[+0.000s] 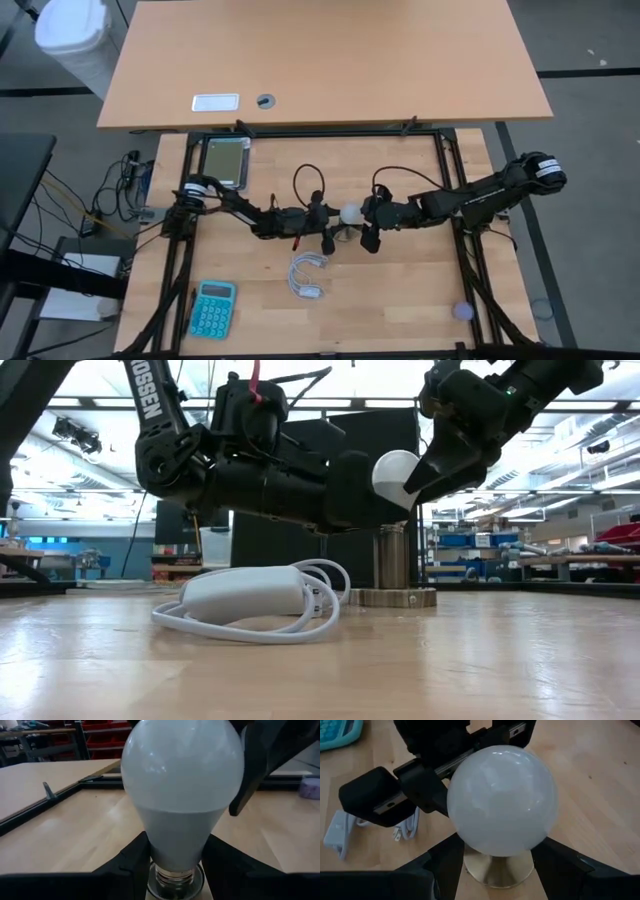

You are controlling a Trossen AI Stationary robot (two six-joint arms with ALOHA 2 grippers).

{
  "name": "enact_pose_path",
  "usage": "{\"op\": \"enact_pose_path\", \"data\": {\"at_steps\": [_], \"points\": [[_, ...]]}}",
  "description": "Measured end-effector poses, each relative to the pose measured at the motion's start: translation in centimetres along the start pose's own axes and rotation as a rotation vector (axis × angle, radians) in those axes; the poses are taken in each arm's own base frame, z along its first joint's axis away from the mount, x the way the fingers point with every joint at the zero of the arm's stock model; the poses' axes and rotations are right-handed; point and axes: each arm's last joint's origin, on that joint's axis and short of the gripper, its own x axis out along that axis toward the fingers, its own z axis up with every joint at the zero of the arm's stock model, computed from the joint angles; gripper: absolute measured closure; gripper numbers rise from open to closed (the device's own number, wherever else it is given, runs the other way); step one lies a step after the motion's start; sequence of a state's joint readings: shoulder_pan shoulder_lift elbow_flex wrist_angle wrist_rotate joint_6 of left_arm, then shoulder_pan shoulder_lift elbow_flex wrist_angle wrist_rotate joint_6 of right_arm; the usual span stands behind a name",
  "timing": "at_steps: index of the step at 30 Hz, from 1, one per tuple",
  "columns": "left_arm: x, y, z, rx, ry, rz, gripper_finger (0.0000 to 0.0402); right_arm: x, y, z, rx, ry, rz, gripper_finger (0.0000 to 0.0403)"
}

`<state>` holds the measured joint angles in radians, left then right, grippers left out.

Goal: Screw lightbulb
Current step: Insert the lightbulb into the lamp

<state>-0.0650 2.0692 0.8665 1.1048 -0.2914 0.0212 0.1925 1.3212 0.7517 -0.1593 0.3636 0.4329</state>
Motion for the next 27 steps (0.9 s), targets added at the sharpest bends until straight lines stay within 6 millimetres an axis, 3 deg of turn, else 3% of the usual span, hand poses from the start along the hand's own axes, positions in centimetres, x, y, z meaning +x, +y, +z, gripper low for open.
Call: {"op": "enact_pose_path", "data": {"at_steps": [12, 27], "points": [[0.00, 0.05, -0.42, -0.014, 0.046, 0.014, 0.0232, 0.15, -0.21, 0.07, 0.014, 0.005, 0.002, 0.0173], [-0.05, 0.14, -0.25, -0.015, 0.040, 0.051, 0.0138, 0.11, -0.28, -0.08, -0.004, 0.023, 0.002, 0.0173]]}}
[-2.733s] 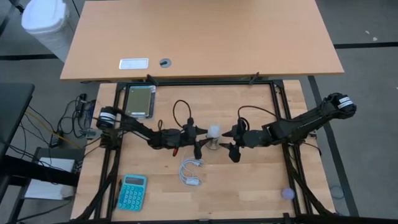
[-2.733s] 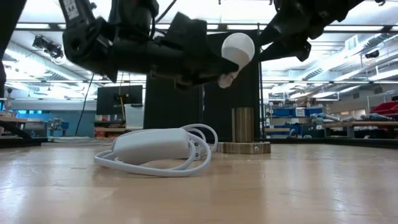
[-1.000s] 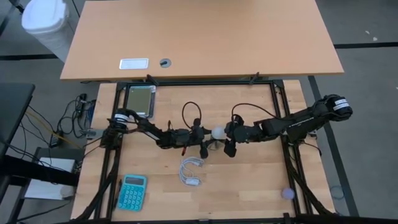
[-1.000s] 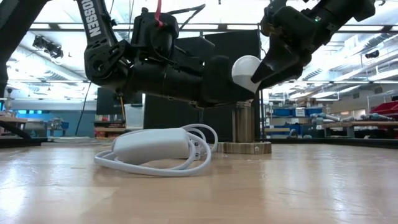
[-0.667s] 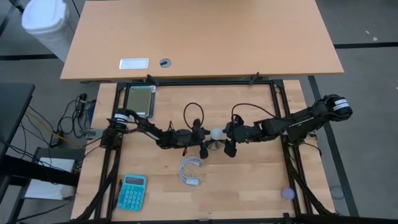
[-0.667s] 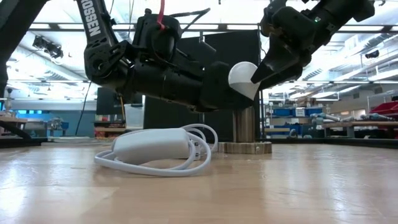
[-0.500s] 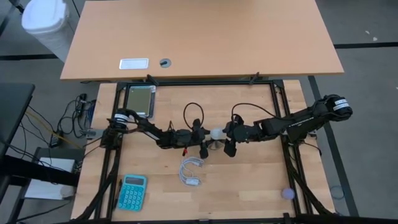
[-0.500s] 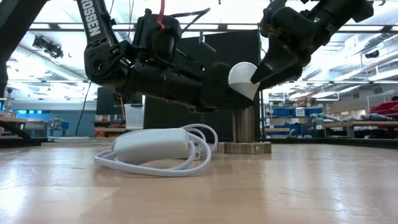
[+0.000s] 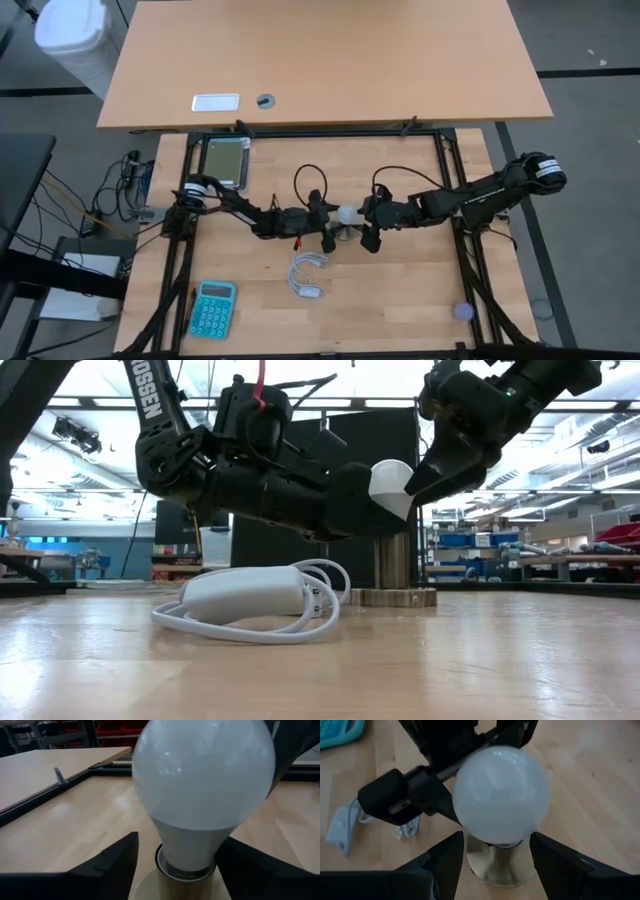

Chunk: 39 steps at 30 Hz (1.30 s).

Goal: Screw lightbulb
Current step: Insert the lightbulb into the lamp

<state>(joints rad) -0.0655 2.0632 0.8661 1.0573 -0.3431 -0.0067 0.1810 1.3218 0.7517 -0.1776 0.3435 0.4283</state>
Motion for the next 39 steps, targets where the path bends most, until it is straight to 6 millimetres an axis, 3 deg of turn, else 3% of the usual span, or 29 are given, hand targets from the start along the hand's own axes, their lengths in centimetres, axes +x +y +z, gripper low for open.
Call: {"op": "enact_pose_path", "data": {"at_steps": [9, 19, 24, 39], "points": [[-0.6, -0.4, 1.3, 0.025, 0.031, -0.022, 0.0133, -0.1, -0.3, -0.5, 0.002, 0.051, -0.026, 0.0173], [-1.0, -0.9, 1.3, 0.050, 0.072, -0.037, 0.0133, -0.3, -0.4, -0.8, -0.029, 0.077, -0.021, 0.0173], [-1.5, -0.7, 2.4, 0.046, 0.111, -0.035, 0.0133, 0.3, -0.8, -2.3, -0.055, 0.091, -0.025, 0.0173], [-2.0, -0.9, 2.2, 0.050, 0.182, -0.039, 0.0133, 1.5, -2.4, -7.0, -0.066, -0.215, 0.053, 0.0173]]}}
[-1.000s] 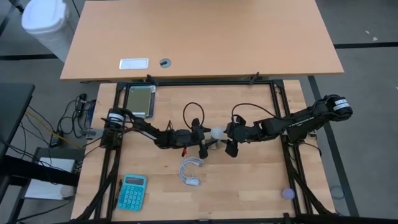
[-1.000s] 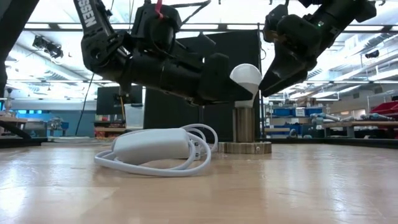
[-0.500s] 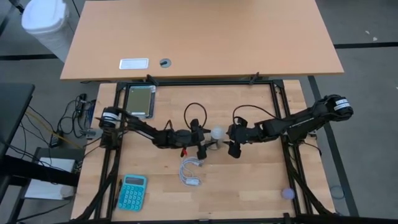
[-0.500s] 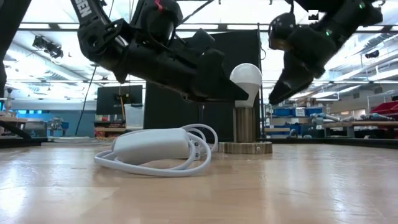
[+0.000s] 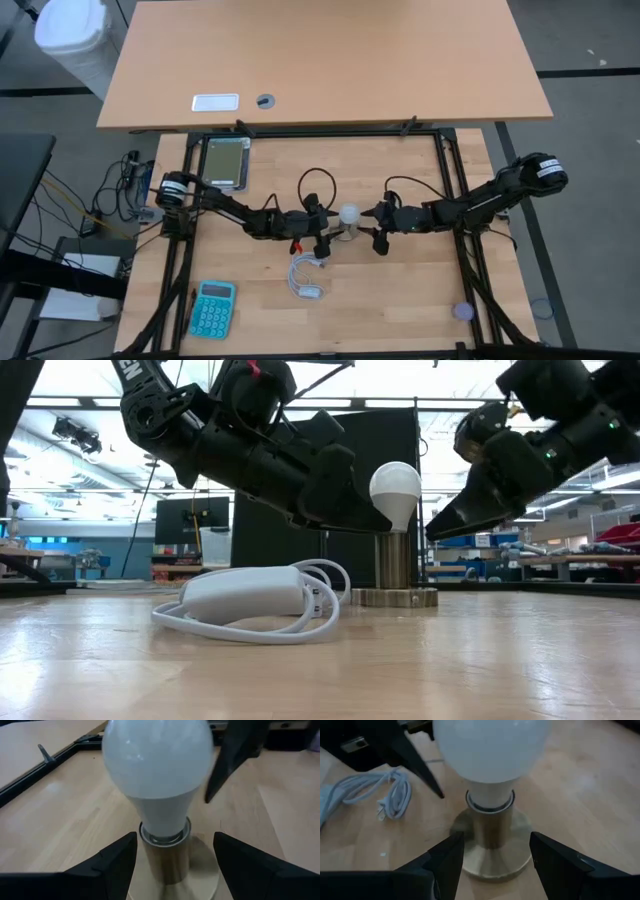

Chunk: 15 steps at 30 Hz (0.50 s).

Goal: Screw lightbulb
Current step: Insert the lightbulb into the lamp

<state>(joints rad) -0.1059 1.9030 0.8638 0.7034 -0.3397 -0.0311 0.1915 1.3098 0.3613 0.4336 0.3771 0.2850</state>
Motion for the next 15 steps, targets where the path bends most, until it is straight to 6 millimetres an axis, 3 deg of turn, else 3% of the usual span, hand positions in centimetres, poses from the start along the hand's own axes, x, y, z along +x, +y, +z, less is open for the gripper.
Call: {"op": "enact_pose_path", "data": {"at_steps": [8, 15], "points": [[-1.7, 0.6, -0.9, -0.046, -0.046, 0.005, 0.0133, -0.6, -1.1, -1.9, 0.022, -0.078, 0.025, 0.0173], [-2.4, 0.7, -1.8, -0.041, -0.037, -0.002, 0.0133, -0.4, -0.7, -0.9, -0.030, -0.118, 0.075, 0.0173]]}}
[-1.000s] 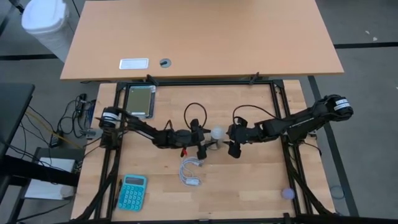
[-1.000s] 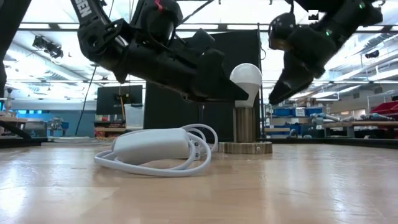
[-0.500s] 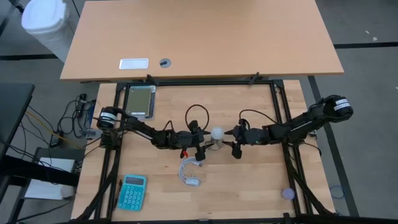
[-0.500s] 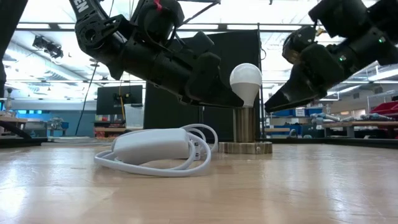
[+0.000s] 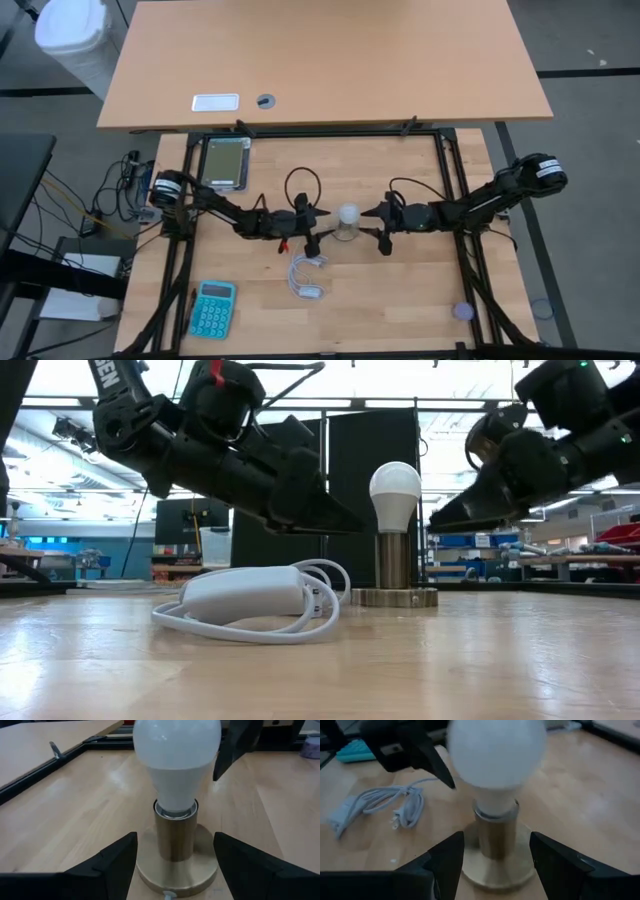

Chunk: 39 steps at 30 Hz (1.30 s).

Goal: Screw lightbulb
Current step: Insert the lightbulb into the lamp

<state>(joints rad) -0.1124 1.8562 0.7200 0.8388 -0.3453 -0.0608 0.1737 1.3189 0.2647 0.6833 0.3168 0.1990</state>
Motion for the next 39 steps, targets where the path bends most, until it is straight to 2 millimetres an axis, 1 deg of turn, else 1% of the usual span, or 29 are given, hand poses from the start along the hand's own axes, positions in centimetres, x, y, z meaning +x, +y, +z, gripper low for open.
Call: {"op": "enact_pose_path", "data": {"at_steps": [2, 9, 16, 24, 29, 39], "points": [[-0.02, -0.16, -0.01, -0.001, -0.003, -0.004, 0.0133, 0.24, 0.02, 0.32, -0.018, -0.006, 0.004, 0.0173], [-0.03, -0.13, 0.11, -0.007, -0.016, 0.030, 0.0133, 0.58, -0.66, 0.16, -0.016, 0.011, -0.012, 0.0173], [-0.03, -0.12, 0.15, -0.049, -0.022, 0.039, 0.0133, 0.84, -0.65, 0.08, -0.025, 0.006, 0.012, 0.0173], [-0.19, -0.61, -0.05, -0.048, -0.007, 0.023, 0.0133, 0.96, -0.72, -0.04, -0.046, 0.010, 0.011, 0.0173], [-0.17, -0.54, 0.03, -0.050, -0.015, 0.032, 0.0133, 0.97, -0.74, 0.10, -0.052, -0.005, 0.011, 0.0173], [-0.17, -0.57, 0.82, -0.060, -0.086, 0.036, 0.0133, 0.99, -0.80, 0.54, -0.038, -0.047, 0.011, 0.0173]]}}
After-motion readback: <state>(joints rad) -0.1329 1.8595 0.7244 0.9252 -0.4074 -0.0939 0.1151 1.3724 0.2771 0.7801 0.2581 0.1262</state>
